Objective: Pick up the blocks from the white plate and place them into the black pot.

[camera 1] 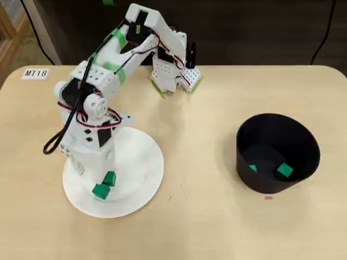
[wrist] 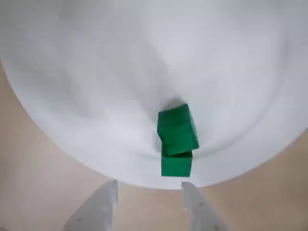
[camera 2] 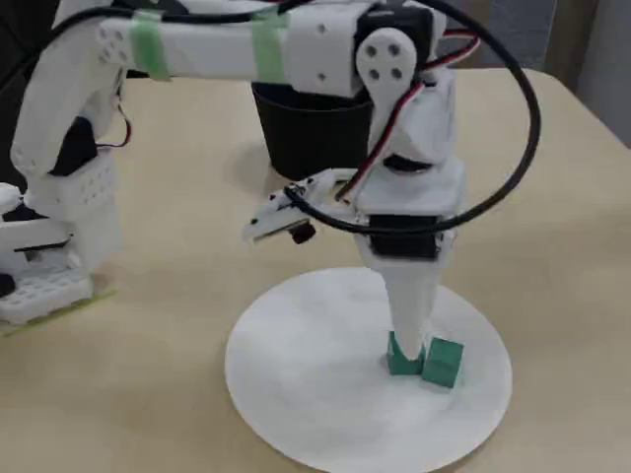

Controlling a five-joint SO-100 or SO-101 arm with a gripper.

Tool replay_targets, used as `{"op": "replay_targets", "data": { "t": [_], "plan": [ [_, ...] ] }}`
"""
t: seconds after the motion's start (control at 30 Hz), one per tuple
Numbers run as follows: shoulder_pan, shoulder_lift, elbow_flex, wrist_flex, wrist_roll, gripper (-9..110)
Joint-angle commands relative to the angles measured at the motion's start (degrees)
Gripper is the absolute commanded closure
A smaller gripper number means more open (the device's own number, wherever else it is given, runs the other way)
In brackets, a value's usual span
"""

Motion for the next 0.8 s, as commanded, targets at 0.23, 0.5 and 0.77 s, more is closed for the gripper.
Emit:
{"op": "replay_targets", "data": {
  "t": [0.23,0.5,0.77],
  "plan": [
    [-3.2,-1.4,-2.5,0.5,3.2,82],
    [-2.9,-4.5,-2.5,-1.6,2.4,81],
    [-2.5,-6.5,-2.5,-6.7,2.8,81]
  ]
}}
